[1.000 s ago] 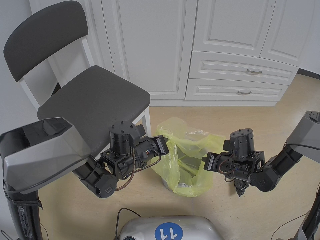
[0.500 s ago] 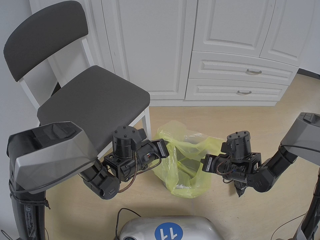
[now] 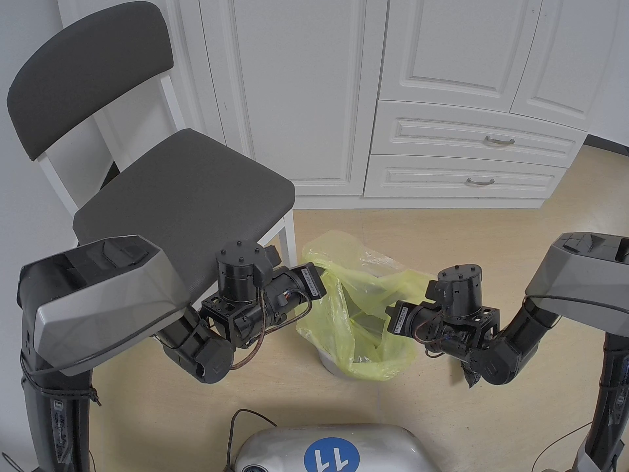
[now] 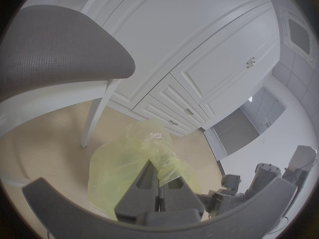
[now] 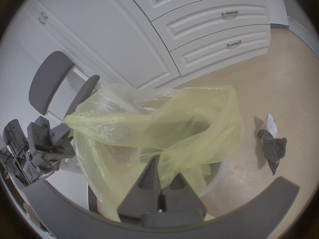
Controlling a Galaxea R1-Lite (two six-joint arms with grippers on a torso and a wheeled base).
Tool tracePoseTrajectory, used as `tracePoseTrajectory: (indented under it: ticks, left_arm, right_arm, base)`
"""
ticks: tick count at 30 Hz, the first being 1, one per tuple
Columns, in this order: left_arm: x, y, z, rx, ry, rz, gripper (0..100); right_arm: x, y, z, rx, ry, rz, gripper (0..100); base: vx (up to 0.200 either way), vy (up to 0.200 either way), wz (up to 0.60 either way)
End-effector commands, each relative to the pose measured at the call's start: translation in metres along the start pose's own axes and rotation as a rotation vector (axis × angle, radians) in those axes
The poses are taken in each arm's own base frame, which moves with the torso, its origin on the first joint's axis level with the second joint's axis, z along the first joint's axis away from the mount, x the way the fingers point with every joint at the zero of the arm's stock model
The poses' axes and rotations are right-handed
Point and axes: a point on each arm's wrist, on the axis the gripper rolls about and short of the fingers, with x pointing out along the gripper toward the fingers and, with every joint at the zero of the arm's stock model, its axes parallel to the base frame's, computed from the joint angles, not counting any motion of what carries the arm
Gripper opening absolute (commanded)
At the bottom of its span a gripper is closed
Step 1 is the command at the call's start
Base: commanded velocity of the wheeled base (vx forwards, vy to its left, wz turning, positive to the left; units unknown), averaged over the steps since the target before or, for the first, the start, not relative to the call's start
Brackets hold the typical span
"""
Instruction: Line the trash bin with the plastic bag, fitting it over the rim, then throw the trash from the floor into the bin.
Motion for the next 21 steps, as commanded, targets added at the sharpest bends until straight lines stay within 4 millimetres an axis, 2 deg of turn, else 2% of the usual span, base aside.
tracePoseTrajectory:
  ticks: [1,8,10,13,16,20,21]
  left_arm:
    - [0.008,0.006,-0.001,-0.021,-0.012,0.007,0]
    - [0.016,0.007,-0.001,-0.100,-0.072,-0.032,0]
    - [0.020,0.010,-0.003,-0.110,-0.074,-0.034,0]
    - [0.023,0.012,-0.008,-0.111,-0.068,-0.032,0]
    - [0.026,0.016,-0.013,-0.112,-0.060,-0.025,0]
    - [0.030,0.021,-0.019,-0.114,-0.056,-0.018,0]
    - [0.032,0.022,-0.021,-0.116,-0.054,-0.018,0]
  right_arm:
    - [0.010,-0.006,-0.007,0.021,0.003,-0.008,0]
    - [0.011,-0.011,0.009,0.051,-0.050,-0.015,0]
    - [0.005,-0.017,0.025,0.062,-0.087,-0.024,0]
    - [-0.001,-0.019,0.038,0.071,-0.118,-0.021,0]
    - [-0.002,-0.020,0.040,0.073,-0.122,-0.021,0]
    - [0.003,-0.020,0.033,0.071,-0.100,-0.025,0]
    - [0.011,-0.024,0.023,0.070,-0.079,-0.032,0]
  base:
    - [0.000,0.000,0.00]
    - [0.000,0.000,0.00]
    - [0.000,0.000,0.00]
    - [0.000,0.000,0.00]
    - [0.000,0.000,0.00]
    - [0.000,0.000,0.00]
    - [0.000,0.000,0.00]
